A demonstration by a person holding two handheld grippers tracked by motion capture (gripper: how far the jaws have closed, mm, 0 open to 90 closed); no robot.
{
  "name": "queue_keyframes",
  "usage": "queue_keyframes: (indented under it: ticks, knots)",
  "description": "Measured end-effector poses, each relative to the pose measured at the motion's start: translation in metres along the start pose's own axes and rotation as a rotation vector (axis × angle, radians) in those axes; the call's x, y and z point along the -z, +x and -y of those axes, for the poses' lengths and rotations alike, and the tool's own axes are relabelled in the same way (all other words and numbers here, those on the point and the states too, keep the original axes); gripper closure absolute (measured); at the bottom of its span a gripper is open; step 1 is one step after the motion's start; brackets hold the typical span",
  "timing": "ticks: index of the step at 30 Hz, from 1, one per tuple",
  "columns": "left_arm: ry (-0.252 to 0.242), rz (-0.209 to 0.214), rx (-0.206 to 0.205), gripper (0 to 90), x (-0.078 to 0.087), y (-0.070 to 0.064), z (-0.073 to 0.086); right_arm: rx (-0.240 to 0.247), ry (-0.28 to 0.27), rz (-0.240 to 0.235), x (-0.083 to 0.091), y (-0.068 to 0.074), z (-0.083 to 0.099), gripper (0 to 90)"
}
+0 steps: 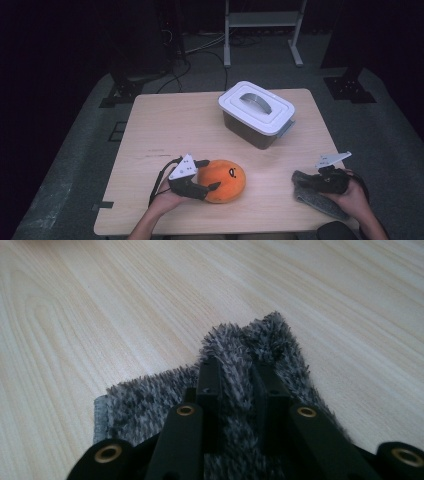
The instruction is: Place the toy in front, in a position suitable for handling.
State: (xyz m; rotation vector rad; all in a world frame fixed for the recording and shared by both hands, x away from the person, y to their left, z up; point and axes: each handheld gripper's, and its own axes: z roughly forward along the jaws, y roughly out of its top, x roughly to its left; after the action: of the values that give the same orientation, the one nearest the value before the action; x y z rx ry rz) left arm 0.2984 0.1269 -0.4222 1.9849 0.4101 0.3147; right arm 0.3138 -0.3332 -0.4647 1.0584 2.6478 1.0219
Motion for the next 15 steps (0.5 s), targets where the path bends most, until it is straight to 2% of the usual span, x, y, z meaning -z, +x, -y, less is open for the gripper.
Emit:
queue_keyframes:
  ticks: [3, 5, 10, 15]
  knots:
    - [0.003, 0.008, -0.005, 23.8, 0.000, 0.001, 0.001, 0.001, 0.006, -0.003, 0.001, 0.000, -0.001, 78.9]
    - [-0.001, 0.020, -0.016, 33.3, 0.002, 0.001, 0.002, -0.002, 0.006, -0.005, 0.002, 0.000, -0.001, 79.6]
    - [0.005, 0.027, -0.012, 34.8, 0.002, 0.003, 0.002, 0.002, -0.012, -0.003, 0.007, 0.001, -0.003, 80.0]
    - [0.010, 0.028, -0.012, 34.7, 0.002, 0.004, 0.005, 0.004, -0.064, -0.014, 0.016, 0.004, -0.006, 79.9]
